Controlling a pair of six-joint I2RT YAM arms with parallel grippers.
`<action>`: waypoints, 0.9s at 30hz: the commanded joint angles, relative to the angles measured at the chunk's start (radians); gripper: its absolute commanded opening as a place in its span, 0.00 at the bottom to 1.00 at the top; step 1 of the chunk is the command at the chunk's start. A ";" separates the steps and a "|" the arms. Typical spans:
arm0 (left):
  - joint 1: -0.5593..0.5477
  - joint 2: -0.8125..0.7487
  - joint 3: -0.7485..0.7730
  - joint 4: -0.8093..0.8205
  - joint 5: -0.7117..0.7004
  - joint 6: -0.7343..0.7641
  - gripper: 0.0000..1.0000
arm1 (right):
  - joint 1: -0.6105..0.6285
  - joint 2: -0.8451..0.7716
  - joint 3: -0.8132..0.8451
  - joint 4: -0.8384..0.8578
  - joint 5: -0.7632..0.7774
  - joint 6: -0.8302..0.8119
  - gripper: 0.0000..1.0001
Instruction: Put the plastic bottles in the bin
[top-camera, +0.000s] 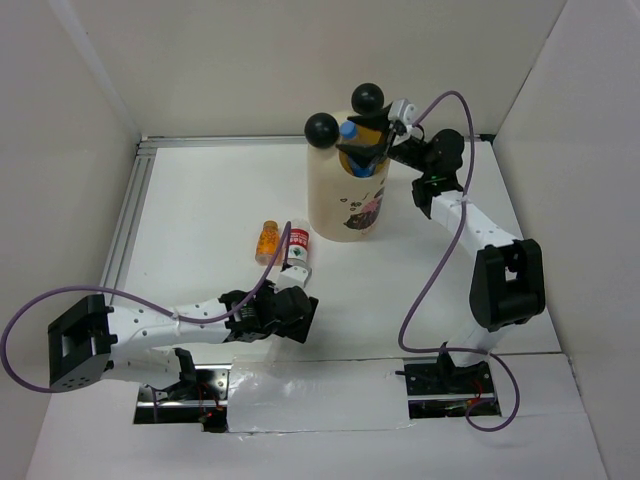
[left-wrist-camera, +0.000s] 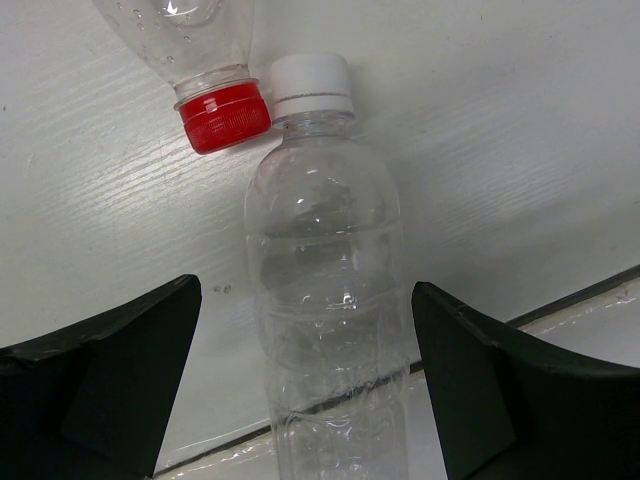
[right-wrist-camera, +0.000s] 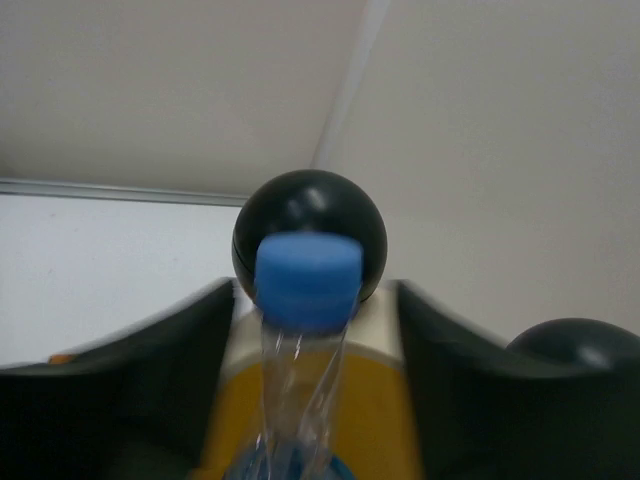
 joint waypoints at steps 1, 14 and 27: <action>-0.006 -0.007 0.033 0.014 -0.011 -0.006 0.99 | 0.009 -0.049 0.024 0.008 0.010 -0.020 0.98; -0.006 0.044 0.096 -0.004 -0.039 0.118 0.99 | -0.051 -0.153 0.377 -0.944 0.034 -0.527 1.00; 0.158 0.300 0.159 -0.013 0.188 0.200 0.95 | -0.260 -0.320 0.364 -1.691 0.031 -0.594 0.90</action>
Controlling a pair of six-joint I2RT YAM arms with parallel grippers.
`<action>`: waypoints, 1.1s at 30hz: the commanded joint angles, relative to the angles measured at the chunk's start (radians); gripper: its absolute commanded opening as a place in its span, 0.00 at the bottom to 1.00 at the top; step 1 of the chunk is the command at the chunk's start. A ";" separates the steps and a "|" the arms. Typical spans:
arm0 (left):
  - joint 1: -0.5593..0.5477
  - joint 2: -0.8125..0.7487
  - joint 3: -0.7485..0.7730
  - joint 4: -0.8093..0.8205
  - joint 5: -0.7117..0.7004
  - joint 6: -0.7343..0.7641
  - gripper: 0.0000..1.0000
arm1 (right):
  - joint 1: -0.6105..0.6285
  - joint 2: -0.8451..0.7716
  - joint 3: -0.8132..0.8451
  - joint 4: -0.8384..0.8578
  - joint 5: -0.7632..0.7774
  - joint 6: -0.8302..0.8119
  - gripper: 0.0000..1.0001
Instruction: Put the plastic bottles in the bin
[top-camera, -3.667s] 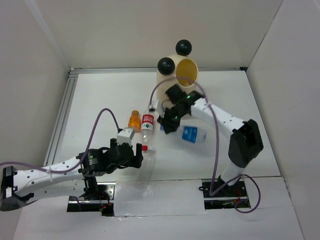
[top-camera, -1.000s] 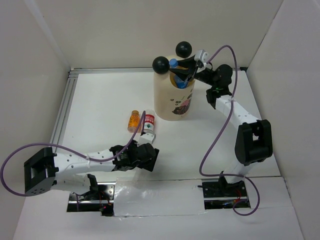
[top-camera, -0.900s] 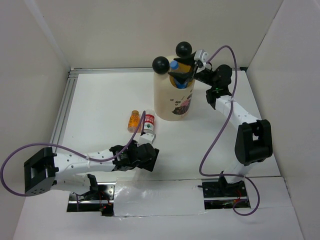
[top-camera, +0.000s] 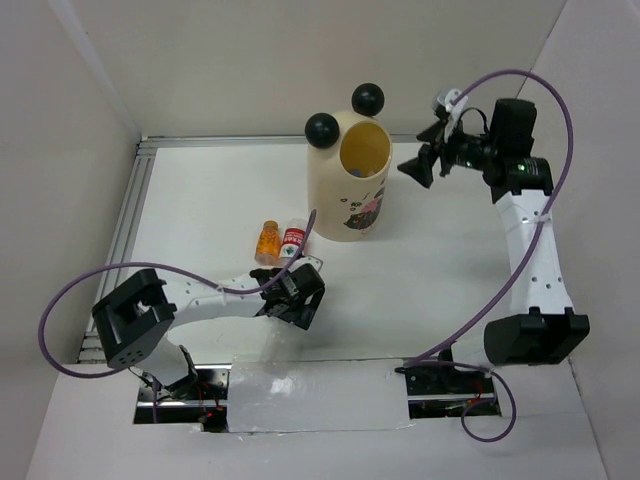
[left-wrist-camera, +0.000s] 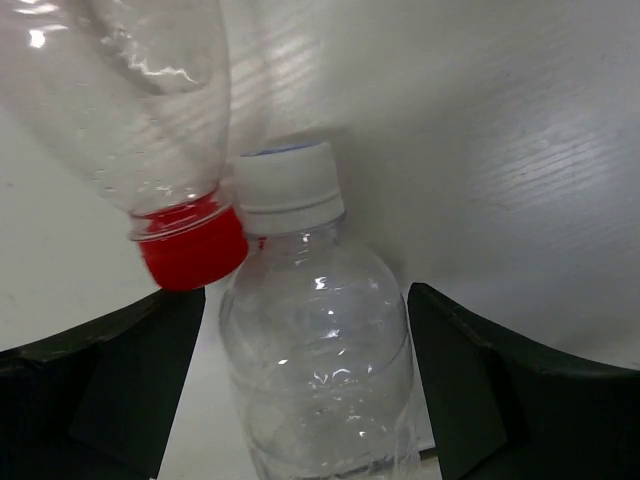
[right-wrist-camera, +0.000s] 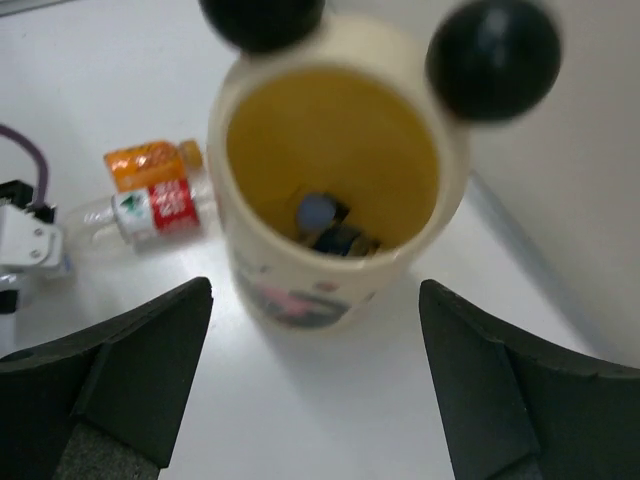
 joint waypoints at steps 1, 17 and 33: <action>-0.017 0.044 0.024 -0.004 0.093 0.034 0.94 | -0.049 -0.126 -0.127 -0.136 -0.011 -0.026 0.90; -0.196 -0.209 0.257 -0.170 0.196 0.109 0.27 | -0.106 -0.364 -0.474 -0.167 0.070 -0.115 0.94; 0.063 0.151 0.984 0.688 0.139 0.683 0.00 | -0.124 -0.493 -0.814 -0.207 0.171 -0.163 0.00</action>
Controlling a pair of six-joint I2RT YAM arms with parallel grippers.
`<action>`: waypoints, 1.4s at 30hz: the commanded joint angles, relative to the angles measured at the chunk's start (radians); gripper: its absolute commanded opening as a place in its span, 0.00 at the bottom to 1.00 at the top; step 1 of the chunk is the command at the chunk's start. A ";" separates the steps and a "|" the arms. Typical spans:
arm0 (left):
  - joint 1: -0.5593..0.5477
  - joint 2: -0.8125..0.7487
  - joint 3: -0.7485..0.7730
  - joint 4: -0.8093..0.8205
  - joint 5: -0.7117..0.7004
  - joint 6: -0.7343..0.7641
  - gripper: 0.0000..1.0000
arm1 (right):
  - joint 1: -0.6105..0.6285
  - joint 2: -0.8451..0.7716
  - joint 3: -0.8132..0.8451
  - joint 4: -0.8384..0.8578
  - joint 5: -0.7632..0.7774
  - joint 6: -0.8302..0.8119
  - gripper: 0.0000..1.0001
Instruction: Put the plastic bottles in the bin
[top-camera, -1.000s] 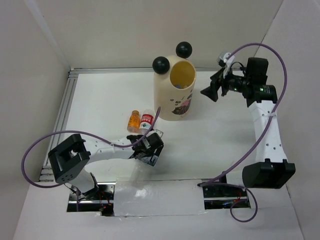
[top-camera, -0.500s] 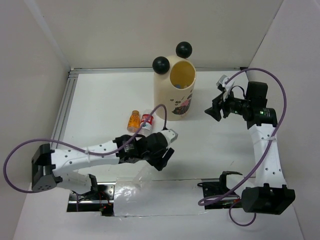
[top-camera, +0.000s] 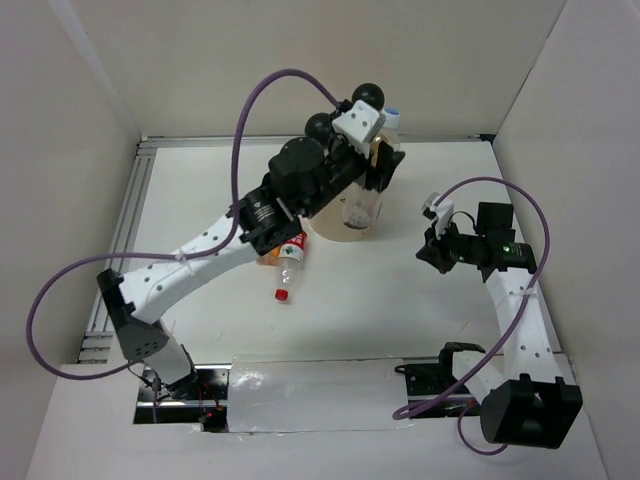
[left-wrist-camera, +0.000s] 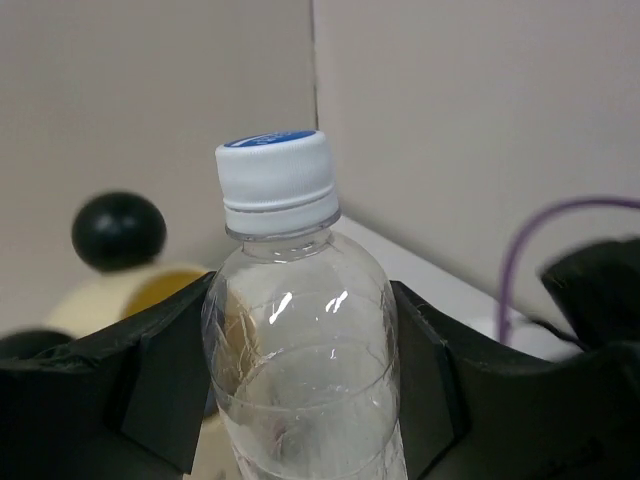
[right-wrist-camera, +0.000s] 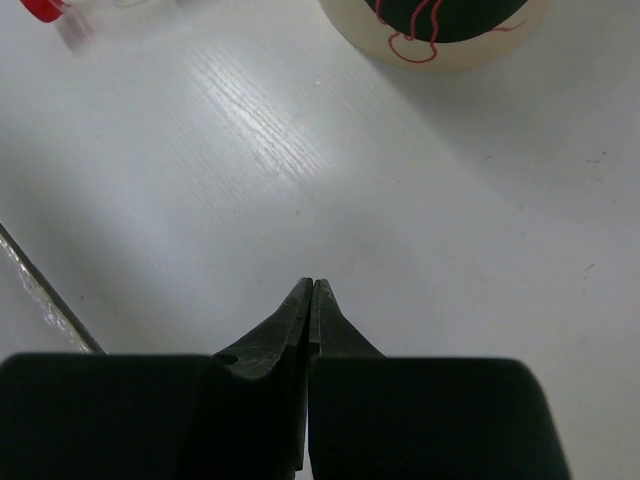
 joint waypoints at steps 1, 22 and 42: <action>0.070 0.097 0.029 0.343 0.081 0.116 0.00 | -0.007 -0.061 -0.035 -0.007 -0.001 -0.012 0.00; 0.139 0.519 0.196 0.828 -0.214 0.567 0.09 | -0.025 -0.043 -0.035 -0.030 -0.030 -0.053 0.03; -0.108 0.053 -0.058 0.594 -0.403 0.482 1.00 | 0.465 0.009 -0.083 0.148 0.025 -0.193 0.84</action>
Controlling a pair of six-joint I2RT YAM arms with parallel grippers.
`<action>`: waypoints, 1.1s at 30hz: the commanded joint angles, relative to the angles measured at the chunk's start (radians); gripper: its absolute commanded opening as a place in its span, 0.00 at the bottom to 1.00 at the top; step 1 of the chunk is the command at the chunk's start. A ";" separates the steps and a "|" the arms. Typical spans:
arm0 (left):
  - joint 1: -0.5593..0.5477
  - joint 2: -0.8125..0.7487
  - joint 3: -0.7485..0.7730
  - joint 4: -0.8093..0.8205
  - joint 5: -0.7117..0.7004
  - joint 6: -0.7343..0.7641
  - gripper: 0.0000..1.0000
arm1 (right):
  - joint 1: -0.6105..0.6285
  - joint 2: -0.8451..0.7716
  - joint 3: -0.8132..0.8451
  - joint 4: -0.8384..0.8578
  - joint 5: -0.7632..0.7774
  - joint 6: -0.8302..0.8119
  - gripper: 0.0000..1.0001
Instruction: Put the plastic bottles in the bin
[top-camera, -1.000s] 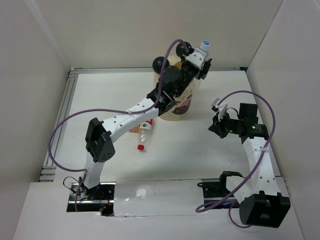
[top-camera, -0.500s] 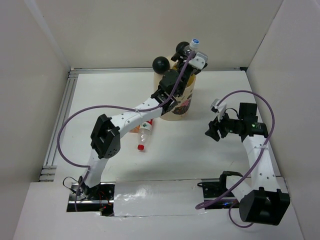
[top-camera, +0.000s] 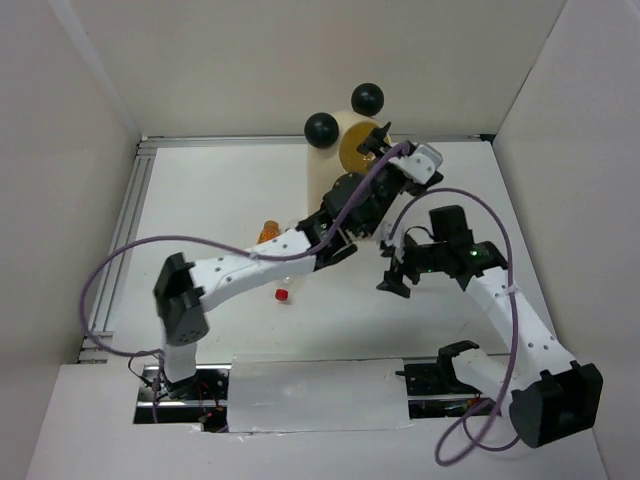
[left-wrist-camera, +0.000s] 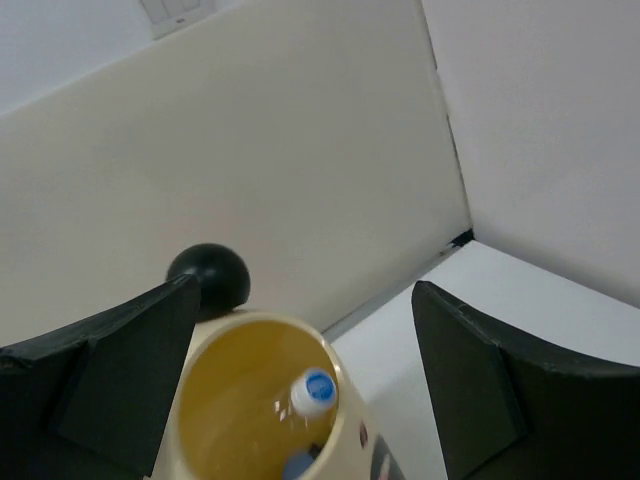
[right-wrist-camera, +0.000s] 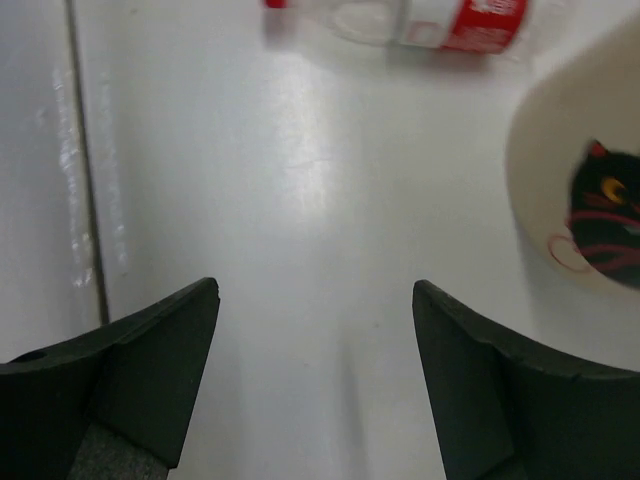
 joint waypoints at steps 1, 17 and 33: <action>-0.075 -0.322 -0.110 -0.053 -0.185 -0.110 1.00 | 0.176 -0.012 -0.043 0.140 0.072 -0.035 0.84; -0.041 -1.260 -0.798 -1.622 -0.405 -1.674 1.00 | 0.720 0.328 -0.132 0.803 0.583 -0.697 0.87; -0.032 -1.432 -0.942 -1.619 -0.365 -1.722 1.00 | 0.756 0.734 -0.008 1.096 0.695 -0.838 0.88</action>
